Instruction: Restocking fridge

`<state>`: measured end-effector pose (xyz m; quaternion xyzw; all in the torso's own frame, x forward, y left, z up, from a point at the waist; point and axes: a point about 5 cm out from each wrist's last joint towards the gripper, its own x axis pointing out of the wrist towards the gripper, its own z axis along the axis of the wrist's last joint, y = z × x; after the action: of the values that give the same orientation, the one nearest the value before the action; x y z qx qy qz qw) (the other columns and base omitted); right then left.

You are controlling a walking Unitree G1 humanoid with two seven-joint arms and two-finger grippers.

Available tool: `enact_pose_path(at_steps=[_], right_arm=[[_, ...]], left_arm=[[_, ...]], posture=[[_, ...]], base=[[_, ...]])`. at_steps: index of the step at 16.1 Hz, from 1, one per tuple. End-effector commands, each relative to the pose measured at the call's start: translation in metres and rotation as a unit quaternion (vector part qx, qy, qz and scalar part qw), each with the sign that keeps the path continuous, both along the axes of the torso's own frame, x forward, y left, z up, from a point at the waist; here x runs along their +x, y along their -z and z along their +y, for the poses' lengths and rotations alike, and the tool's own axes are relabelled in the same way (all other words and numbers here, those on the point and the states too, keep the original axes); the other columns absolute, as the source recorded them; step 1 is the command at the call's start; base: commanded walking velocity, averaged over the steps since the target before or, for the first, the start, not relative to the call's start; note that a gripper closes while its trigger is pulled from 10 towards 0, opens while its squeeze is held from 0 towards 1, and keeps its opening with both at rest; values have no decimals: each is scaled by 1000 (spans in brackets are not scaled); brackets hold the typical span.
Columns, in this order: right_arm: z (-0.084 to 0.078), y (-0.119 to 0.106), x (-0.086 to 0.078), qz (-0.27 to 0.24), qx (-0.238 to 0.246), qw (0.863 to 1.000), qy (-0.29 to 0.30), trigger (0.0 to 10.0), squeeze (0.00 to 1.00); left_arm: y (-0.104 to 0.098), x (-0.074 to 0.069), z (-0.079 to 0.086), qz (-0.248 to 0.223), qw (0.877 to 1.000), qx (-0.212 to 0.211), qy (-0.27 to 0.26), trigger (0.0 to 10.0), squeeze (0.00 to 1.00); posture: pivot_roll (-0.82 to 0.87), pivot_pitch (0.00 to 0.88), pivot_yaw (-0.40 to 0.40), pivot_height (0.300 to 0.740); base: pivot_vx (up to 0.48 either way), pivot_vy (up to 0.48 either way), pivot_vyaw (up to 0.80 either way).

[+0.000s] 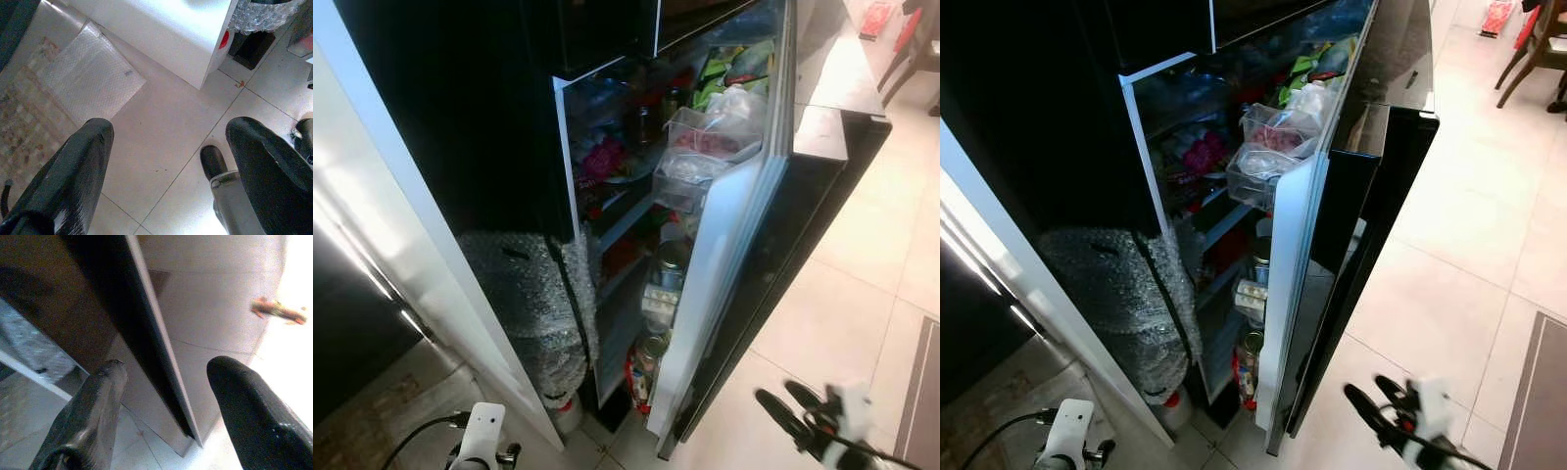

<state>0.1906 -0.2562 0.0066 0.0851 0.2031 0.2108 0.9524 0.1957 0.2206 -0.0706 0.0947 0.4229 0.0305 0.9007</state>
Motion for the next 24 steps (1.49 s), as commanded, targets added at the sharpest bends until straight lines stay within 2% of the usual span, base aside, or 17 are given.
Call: enact_pose_path(at_steps=[1,3,11,15,19,24], right_arm=[[2,-7,7,-12,-3,1000,-17,10000,0],[6,-12,17,-16,0,1000,-26,10000,0],[18,-14,23,-13,-1,998,-68,10000,0],[19,-23,37,-30,-14,996,-78,10000,0],[29,-43,52,-71,4,993,-98,10000,0],[34,-51,56,-83,4,990,-110,10000,0]], left_arm=[[1,-3,4,7,1000,5,4,10000,0],[0,-2,3,2,1000,4,4,10000,0],[-1,1,1,-2,1000,1,6,10000,0],[-1,2,0,-4,1000,0,6,10000,0],[-1,2,-2,-5,1000,-1,6,10000,0],[-1,4,-5,-8,1000,-3,7,10000,0]], posture=[[-162,25,12,740],[-161,20,12,740],[-156,15,13,740],[-155,23,11,740],[-155,26,11,740],[-156,30,10,740]], base=[[0,0,0],[0,0,0],[0,0,0],[0,0,0],[0,0,0],[0,0,0]])
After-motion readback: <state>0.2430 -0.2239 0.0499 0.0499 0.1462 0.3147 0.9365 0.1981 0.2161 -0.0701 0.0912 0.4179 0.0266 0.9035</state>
